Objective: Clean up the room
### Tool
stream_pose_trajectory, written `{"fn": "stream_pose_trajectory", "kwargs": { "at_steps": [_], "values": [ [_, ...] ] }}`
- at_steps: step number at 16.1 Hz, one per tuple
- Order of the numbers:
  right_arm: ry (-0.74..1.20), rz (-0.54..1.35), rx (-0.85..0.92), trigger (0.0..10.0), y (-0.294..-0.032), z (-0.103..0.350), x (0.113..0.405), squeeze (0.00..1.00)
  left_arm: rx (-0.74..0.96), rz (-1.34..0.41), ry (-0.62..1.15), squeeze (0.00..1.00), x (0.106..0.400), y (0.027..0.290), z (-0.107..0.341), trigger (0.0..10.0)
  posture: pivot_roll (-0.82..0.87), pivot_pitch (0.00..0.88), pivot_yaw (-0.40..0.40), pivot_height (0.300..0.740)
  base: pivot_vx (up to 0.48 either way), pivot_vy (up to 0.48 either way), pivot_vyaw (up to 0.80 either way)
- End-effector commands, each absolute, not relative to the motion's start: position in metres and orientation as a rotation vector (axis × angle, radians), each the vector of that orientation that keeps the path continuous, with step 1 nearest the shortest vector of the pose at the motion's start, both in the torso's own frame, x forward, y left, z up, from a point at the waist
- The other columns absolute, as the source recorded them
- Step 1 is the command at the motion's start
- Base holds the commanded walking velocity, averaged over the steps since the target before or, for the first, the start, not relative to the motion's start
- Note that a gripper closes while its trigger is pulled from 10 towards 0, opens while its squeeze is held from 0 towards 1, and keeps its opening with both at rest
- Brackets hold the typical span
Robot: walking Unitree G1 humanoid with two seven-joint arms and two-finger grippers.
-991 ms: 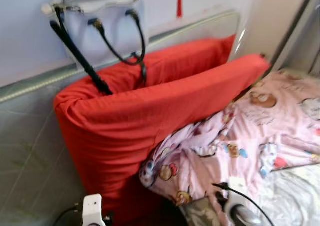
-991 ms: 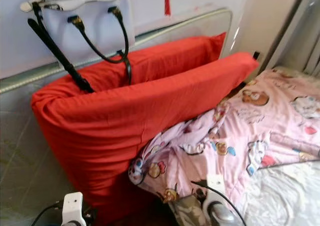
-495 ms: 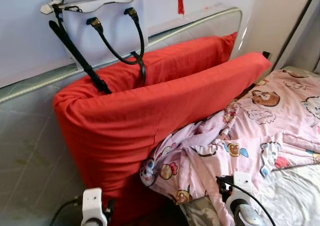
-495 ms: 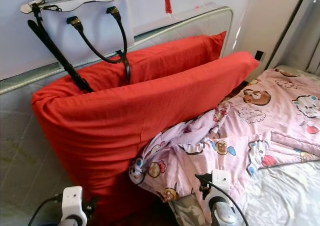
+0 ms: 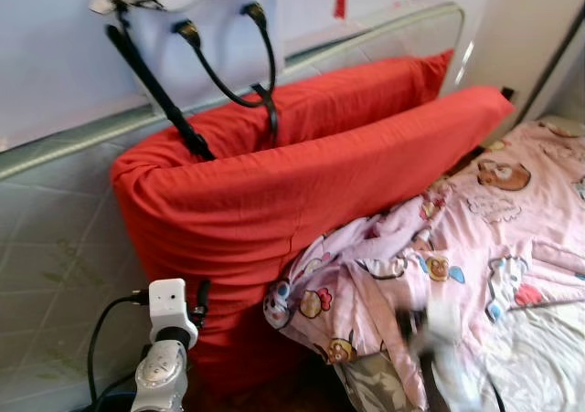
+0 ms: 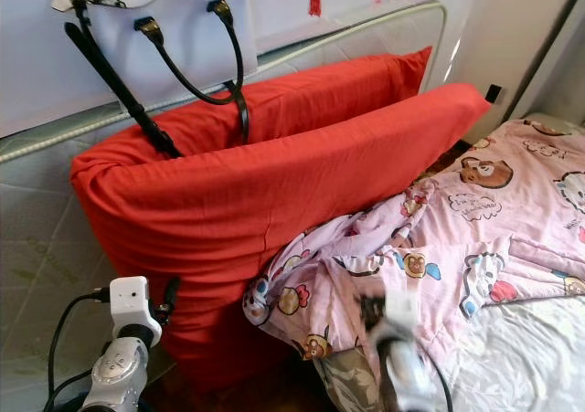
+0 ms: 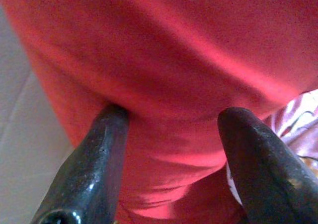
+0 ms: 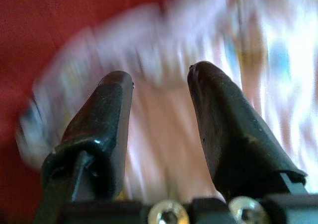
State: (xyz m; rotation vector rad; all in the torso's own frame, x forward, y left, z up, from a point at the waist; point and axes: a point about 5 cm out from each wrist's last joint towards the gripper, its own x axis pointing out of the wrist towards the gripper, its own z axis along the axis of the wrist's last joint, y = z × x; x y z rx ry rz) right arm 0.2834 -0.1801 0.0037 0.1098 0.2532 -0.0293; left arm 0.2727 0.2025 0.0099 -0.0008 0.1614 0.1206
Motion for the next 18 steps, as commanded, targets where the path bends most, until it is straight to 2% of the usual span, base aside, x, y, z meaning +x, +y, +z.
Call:
{"fn": "stream_pose_trajectory", "kwargs": {
  "at_steps": [1, 4, 7, 10, 18],
  "values": [
    [0.194, -0.029, 0.101, 10.0, -0.180, 0.012, 0.288, 0.00, 0.007, 0.118, 0.139, 0.00, 0.273, 0.205, 0.013, 10.0, -0.08, 0.000, 0.040, 0.740, 0.000, 0.000, 0.00],
    [0.178, -0.026, 0.094, 10.0, -0.182, 0.013, 0.287, 0.00, -0.003, 0.116, 0.152, 0.00, 0.267, 0.204, 0.008, 10.0, -0.10, 0.000, 0.045, 0.740, 0.000, 0.000, 0.00],
    [0.195, -0.062, 0.077, 10.0, -0.188, 0.017, 0.293, 0.00, -0.012, 0.125, 0.146, 0.00, 0.273, 0.205, 0.012, 10.0, -0.08, 0.000, 0.037, 0.740, 0.000, 0.000, 0.00],
    [0.227, -0.078, 0.075, 10.0, -0.185, 0.015, 0.296, 0.00, -0.015, 0.134, 0.142, 0.00, 0.277, 0.207, 0.015, 10.0, -0.08, 0.000, 0.031, 0.715, 0.000, 0.000, 0.00],
    [0.260, -0.077, 0.069, 10.0, -0.182, 0.011, 0.294, 0.00, -0.022, 0.125, 0.137, 0.00, 0.281, 0.205, 0.018, 10.0, -0.08, 0.000, 0.034, 0.715, 0.000, 0.000, 0.00]
  ]
}}
